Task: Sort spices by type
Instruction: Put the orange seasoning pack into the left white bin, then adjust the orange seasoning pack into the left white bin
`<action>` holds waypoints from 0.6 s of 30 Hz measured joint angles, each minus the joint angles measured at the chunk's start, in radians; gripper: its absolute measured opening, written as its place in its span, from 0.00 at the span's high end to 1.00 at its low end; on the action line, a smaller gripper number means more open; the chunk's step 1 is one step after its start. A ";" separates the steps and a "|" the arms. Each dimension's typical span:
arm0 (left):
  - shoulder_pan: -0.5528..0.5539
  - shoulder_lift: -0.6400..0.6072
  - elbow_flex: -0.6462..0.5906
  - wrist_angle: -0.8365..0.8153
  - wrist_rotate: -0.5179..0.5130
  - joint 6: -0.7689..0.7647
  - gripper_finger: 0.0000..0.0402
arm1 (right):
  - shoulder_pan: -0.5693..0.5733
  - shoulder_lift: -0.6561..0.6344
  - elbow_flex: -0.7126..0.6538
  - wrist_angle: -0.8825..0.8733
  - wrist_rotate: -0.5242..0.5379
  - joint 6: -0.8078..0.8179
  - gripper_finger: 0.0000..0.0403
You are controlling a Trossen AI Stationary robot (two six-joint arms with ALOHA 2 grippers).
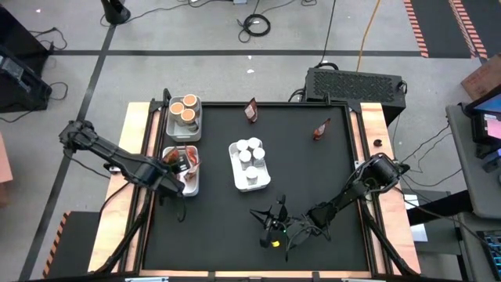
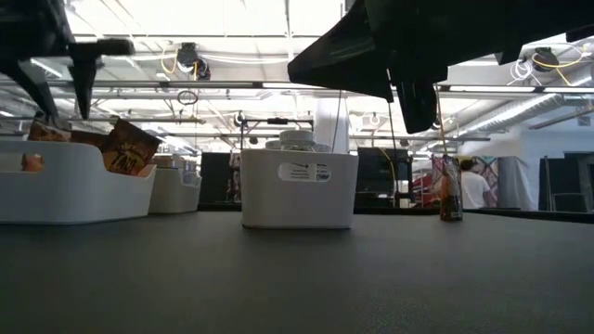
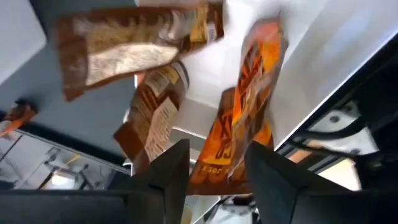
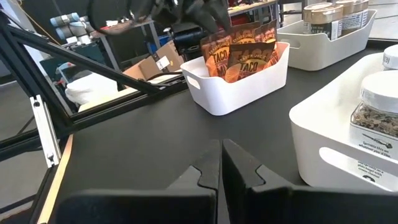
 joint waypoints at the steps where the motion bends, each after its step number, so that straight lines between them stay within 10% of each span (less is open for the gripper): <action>1: 0.000 -0.001 0.019 -0.008 0.012 -0.013 0.61 | 0.000 0.000 0.000 0.000 0.000 0.001 1.00; 12: 0.000 -0.059 0.277 -0.056 0.026 -0.419 0.61 | -0.035 -0.049 0.000 0.000 -0.033 -0.047 1.00; 18: 0.091 -0.072 0.299 0.249 0.070 -1.160 0.61 | -0.061 -0.093 0.000 0.001 -0.053 -0.067 1.00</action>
